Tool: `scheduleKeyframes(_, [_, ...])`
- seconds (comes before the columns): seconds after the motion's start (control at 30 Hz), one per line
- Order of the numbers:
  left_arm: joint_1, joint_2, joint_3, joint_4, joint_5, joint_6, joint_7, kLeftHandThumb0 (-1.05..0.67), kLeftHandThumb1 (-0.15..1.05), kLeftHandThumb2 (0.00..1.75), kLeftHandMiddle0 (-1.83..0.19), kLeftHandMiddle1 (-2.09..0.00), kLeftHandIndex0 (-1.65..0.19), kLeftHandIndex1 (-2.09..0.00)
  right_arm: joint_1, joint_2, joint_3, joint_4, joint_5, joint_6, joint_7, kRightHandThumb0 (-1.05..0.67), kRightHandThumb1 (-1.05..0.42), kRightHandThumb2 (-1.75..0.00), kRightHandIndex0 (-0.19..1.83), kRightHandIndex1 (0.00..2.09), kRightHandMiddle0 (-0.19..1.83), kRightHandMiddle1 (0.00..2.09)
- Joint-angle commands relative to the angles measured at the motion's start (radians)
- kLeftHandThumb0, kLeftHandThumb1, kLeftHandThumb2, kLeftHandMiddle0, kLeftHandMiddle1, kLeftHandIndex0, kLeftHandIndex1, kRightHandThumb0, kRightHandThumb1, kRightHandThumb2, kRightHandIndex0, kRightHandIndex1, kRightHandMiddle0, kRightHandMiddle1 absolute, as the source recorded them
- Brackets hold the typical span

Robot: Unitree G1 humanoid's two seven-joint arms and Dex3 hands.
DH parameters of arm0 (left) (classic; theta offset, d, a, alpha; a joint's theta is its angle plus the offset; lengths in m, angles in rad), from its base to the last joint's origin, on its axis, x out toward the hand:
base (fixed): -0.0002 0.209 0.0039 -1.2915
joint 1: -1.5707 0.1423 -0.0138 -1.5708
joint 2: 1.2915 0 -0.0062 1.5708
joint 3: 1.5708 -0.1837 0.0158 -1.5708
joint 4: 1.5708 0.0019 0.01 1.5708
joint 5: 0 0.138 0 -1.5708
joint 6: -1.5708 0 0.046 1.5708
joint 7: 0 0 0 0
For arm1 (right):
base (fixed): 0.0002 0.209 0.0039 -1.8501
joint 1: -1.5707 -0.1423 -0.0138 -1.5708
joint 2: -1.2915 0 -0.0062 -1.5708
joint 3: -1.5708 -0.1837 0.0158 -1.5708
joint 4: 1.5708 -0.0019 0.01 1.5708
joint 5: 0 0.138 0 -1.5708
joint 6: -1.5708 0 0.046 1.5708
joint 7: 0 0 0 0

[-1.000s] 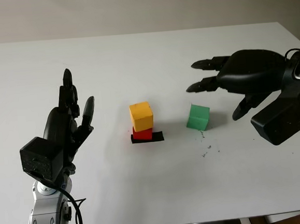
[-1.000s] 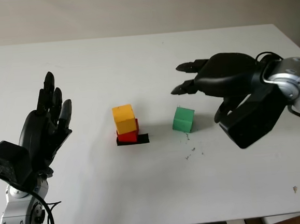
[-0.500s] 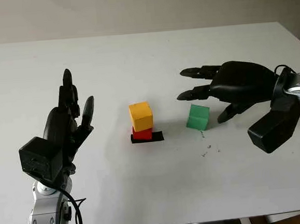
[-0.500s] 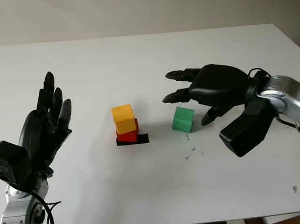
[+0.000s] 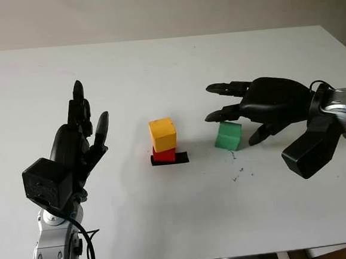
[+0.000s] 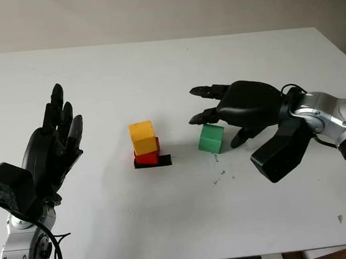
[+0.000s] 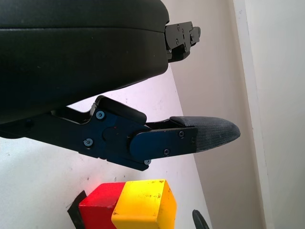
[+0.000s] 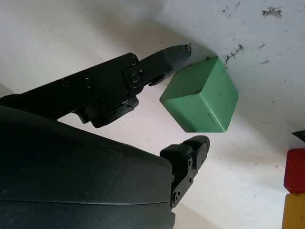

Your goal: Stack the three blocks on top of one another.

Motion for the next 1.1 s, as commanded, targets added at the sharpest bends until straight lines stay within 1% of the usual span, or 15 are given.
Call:
scheduleKeyframes(0.0, [0.005,0.010,0.006,-0.016,0.001,-0.008,-0.004,-0.79,1.05,0.50,0.15,-0.05,0.16,-0.05,-0.011,-0.002,0.005,0.004,0.009,-0.002,0.005,-0.45,-0.90,-0.06,-0.04,0.04,0.52,0.14])
scheduleKeyframes(0.13, [0.005,0.011,0.004,-0.016,0.005,-0.012,-0.002,-0.79,1.05,0.51,0.15,-0.06,0.16,-0.06,-0.003,0.003,0.004,0.019,0.013,-0.018,-0.018,-0.45,-0.89,-0.05,-0.01,0.06,0.57,0.16])
scheduleKeyframes(0.27, [0.006,0.011,0.004,-0.020,0.008,-0.005,0.000,-0.80,1.05,0.51,0.15,-0.06,0.15,-0.06,-0.006,0.015,0.008,0.039,0.013,-0.027,-0.037,-0.44,-0.90,-0.06,-0.02,0.05,0.56,0.15])
scheduleKeyframes(0.4, [0.006,0.017,0.003,-0.017,0.015,-0.010,-0.004,-0.79,1.05,0.51,0.16,-0.05,0.16,-0.05,-0.007,0.020,0.011,0.025,0.004,-0.009,-0.036,-0.44,-0.91,-0.06,-0.03,0.05,0.57,0.16])
scheduleKeyframes(0.6, [0.007,0.014,0.003,-0.021,0.023,-0.001,0.001,-0.79,1.05,0.52,0.17,-0.05,0.16,-0.06,-0.008,0.024,0.006,0.033,0.018,-0.020,-0.053,-0.42,-0.93,-0.06,0.00,0.06,0.65,0.20])
scheduleKeyframes(0.63, [0.007,0.013,0.003,-0.022,0.023,0.003,0.001,-0.79,1.05,0.52,0.16,-0.05,0.16,-0.05,-0.010,0.023,0.008,0.035,0.013,-0.024,-0.064,-0.41,-0.94,-0.06,0.02,0.07,0.73,0.26])
scheduleKeyframes(0.67, [0.007,0.012,0.003,-0.023,0.022,0.007,0.003,-0.80,1.05,0.52,0.16,-0.05,0.16,-0.05,-0.011,0.022,0.009,0.033,0.008,-0.027,-0.071,-0.40,-0.95,-0.06,0.03,0.06,0.73,0.36])
scheduleKeyframes(0.7, [0.007,0.011,0.002,-0.026,0.021,0.013,0.003,-0.80,1.05,0.51,0.16,-0.05,0.16,-0.05,-0.014,0.020,0.011,0.033,0.003,-0.028,-0.078,-0.40,-0.96,-0.06,0.05,0.06,0.67,0.55])
scheduleKeyframes(0.73, [0.007,0.011,0.002,-0.028,0.021,0.016,0.002,-0.79,1.05,0.51,0.16,-0.05,0.16,-0.05,-0.016,0.018,0.014,0.030,-0.003,-0.026,-0.082,-0.40,-0.96,-0.05,0.07,0.06,0.59,0.80])
scheduleKeyframes(0.77, [0.007,0.012,0.001,-0.028,0.022,0.019,0.002,-0.79,1.05,0.51,0.17,-0.05,0.17,-0.05,-0.017,0.017,0.015,0.029,-0.007,-0.025,-0.084,-0.40,-0.96,-0.05,0.07,0.06,0.56,0.92])
scheduleKeyframes(0.83, [0.007,0.013,0.001,-0.029,0.024,0.023,0.002,-0.79,1.05,0.51,0.17,-0.05,0.17,-0.05,-0.022,0.018,0.015,0.042,-0.004,-0.036,-0.097,-0.39,-0.95,-0.05,0.10,0.07,0.53,1.03])
scheduleKeyframes(0.87, [0.007,0.013,0.001,-0.029,0.026,0.022,0.003,-0.79,1.05,0.51,0.17,-0.05,0.17,-0.05,-0.025,0.020,0.014,0.052,0.002,-0.041,-0.101,-0.39,-0.94,-0.04,0.12,0.07,0.53,1.05])
scheduleKeyframes(1.07, [0.000,0.013,0.001,-0.020,0.033,0.019,0.003,-0.78,1.05,0.52,0.17,-0.05,0.17,-0.05,-0.046,0.022,0.014,0.087,0.009,-0.059,-0.120,-0.39,-0.93,-0.05,0.17,0.08,0.52,1.11])
